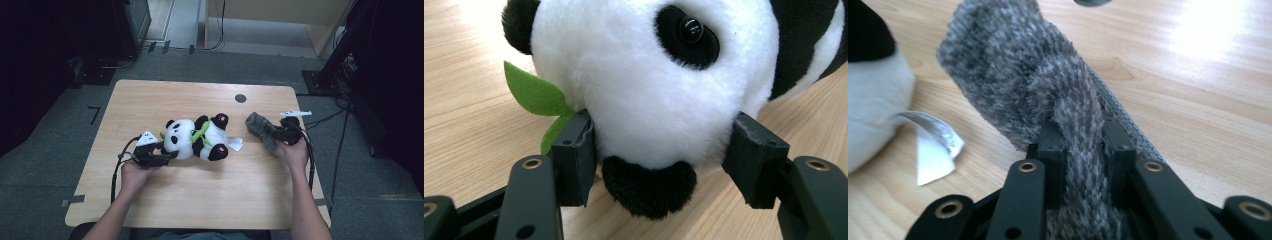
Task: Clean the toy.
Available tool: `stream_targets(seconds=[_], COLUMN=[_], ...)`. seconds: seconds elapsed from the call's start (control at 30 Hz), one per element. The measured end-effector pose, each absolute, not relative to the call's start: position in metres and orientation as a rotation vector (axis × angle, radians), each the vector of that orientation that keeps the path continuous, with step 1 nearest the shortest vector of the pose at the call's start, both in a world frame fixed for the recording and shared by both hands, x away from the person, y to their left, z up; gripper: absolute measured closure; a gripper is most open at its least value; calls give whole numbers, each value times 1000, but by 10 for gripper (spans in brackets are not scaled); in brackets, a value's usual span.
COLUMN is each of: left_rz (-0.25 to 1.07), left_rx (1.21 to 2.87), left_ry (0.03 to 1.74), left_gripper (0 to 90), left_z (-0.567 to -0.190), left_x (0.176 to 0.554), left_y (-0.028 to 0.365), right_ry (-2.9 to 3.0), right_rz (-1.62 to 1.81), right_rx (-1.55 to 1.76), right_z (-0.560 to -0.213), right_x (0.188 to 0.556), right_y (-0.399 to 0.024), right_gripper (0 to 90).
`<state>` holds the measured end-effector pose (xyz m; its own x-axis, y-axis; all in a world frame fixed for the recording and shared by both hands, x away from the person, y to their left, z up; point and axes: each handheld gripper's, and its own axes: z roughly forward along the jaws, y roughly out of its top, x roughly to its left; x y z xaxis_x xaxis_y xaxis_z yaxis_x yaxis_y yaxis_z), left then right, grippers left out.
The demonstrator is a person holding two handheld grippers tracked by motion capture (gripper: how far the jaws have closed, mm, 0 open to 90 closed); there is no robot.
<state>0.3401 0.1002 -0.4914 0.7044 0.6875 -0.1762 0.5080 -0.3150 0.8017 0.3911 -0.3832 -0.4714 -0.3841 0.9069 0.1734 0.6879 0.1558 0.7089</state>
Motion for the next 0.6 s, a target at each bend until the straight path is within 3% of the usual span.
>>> stream_targets(seconds=[0.27, 0.6], left_rz=[246, 240], left_rx=[1981, 1985], left_ry=[927, 907], left_gripper=[323, 256], left_z=[-492, -493], left_x=[340, 341], left_y=[100, 101], right_ry=[2165, 2126], right_rz=[1035, 1206], right_rx=[1579, 1511], right_z=[-485, -471], right_x=[396, 389], right_y=[-384, -382], right_gripper=[670, 363])
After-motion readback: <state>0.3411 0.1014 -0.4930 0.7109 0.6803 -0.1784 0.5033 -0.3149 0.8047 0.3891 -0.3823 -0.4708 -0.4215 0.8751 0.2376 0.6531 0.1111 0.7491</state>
